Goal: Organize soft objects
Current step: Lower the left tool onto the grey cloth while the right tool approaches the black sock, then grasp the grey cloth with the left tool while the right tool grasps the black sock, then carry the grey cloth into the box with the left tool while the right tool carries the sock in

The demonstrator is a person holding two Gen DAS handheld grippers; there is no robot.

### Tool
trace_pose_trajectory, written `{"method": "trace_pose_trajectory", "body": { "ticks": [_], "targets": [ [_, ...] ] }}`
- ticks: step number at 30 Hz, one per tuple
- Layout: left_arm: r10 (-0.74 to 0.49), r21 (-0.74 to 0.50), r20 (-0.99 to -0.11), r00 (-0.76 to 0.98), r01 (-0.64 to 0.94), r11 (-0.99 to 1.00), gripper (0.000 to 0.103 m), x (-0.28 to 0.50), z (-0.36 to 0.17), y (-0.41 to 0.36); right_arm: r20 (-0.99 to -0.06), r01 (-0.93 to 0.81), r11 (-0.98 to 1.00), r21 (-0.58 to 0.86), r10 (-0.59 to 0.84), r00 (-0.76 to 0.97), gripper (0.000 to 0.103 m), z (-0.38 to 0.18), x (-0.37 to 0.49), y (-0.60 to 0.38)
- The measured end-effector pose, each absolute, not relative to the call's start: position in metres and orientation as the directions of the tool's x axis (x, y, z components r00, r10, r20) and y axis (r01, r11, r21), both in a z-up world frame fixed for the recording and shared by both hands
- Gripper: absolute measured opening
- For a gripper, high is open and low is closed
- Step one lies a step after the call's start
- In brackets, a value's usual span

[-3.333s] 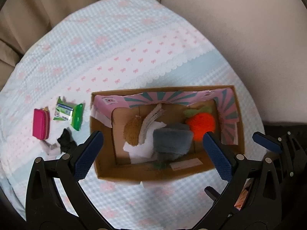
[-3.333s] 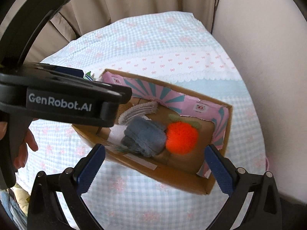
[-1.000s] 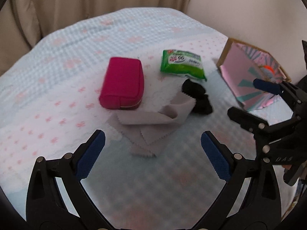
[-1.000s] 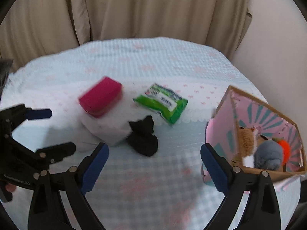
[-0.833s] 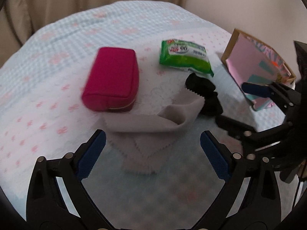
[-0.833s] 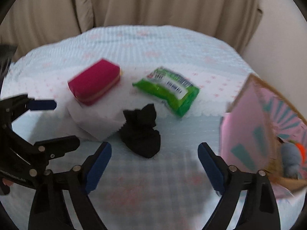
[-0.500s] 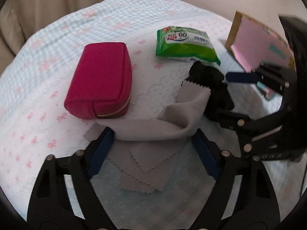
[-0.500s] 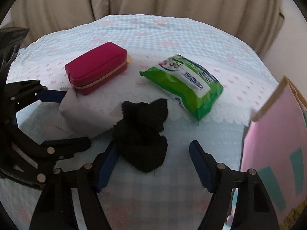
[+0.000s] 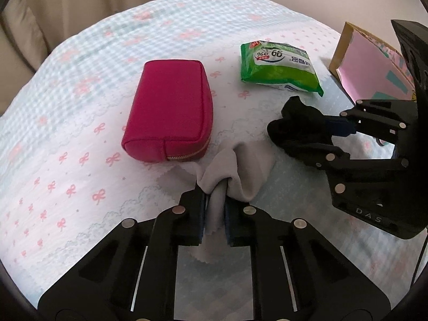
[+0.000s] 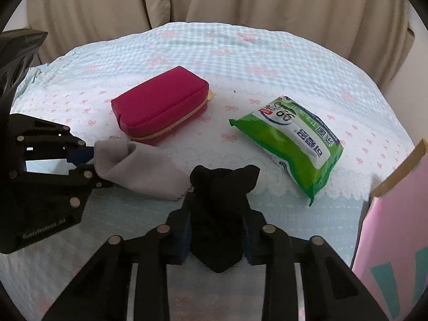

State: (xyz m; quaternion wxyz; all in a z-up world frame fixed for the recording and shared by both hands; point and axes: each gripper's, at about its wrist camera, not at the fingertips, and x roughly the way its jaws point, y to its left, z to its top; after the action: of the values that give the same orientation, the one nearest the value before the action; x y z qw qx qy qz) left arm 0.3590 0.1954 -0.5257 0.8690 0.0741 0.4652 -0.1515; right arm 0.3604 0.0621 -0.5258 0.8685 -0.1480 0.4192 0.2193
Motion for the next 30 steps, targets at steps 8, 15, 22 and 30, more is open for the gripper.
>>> {"method": "trace_pose_trajectory", "body": {
  "ticks": [8,15,22,30],
  "targets": [
    [-0.210,-0.039,-0.823,0.528,0.316,0.948,0.009,0.346,-0.495,0.196,-0.793,-0.465,0.884,-0.052,0.246,0.557,0.025,-0.506,0.339,0.061],
    [-0.228,-0.069,-0.794,0.563,0.289,0.955,0.009,0.329,-0.426,0.194,-0.781,-0.411,0.912,-0.016,0.245,0.575,0.025,-0.453,0.315,0.050],
    [-0.227,-0.075,-0.771,0.594,0.270,0.960,0.009,0.311,-0.341,0.182,-0.745,-0.337,0.942,-0.005,0.221,0.629,0.025,-0.369,0.285,0.038],
    [-0.220,-0.070,-0.745,0.630,0.254,0.965,0.009,0.291,-0.257,0.153,-0.691,-0.236,0.972,0.006,0.175,0.701,0.025,-0.274,0.255,0.003]
  ]
}}
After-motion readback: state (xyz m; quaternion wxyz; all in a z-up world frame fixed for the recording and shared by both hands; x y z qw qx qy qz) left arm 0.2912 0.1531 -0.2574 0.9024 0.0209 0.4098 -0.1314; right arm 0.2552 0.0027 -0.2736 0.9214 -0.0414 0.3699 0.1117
